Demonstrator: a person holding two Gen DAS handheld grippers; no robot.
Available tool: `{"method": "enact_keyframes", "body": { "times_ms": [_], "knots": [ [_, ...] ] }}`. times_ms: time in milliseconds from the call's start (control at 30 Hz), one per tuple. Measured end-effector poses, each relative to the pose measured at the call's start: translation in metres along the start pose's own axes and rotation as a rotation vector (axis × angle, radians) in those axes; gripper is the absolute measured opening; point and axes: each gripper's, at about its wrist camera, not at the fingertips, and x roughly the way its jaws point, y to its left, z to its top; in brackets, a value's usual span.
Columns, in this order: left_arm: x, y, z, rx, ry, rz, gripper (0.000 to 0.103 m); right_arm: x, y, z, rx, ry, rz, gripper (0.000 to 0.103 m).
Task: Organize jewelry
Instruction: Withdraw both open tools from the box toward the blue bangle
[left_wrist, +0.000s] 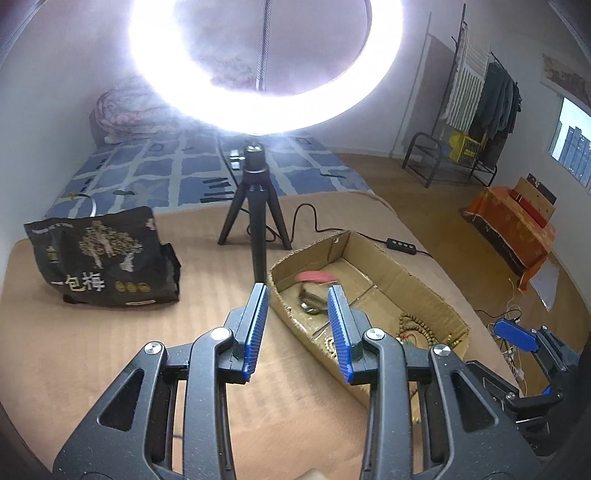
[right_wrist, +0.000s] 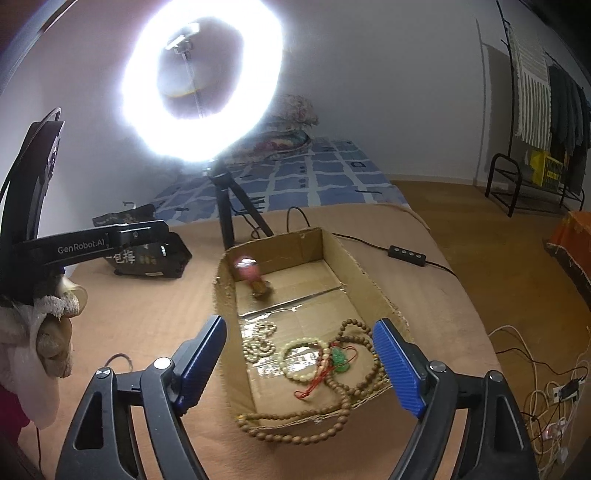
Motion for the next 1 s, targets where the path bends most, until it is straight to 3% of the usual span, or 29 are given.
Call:
{"method": "enact_keyframes", "body": {
  "times_ms": [333,567,700,800,1000],
  "knots": [
    [-0.057,0.039,-0.016,0.017,-0.041,0.008,0.033,-0.019,0.033,-0.008,-0.021,-0.022,0.056,0.087],
    [-0.088,0.084,-0.046,0.021,-0.007,0.041,0.033,-0.029,0.067,-0.021,-0.097,-0.020,0.133,0.087],
    [-0.090,0.105,-0.068,-0.003,0.041,0.045,0.035,-0.025,0.087,-0.037,-0.143,0.010,0.179,0.087],
    [-0.085,0.117,-0.086,-0.023,0.065,0.036,0.052,-0.019,0.101,-0.051,-0.177,0.048,0.207,0.087],
    [-0.069,0.121,-0.123,-0.022,0.133,-0.003,0.053,-0.007,0.122,-0.078,-0.234,0.124,0.264,0.087]
  ]
}}
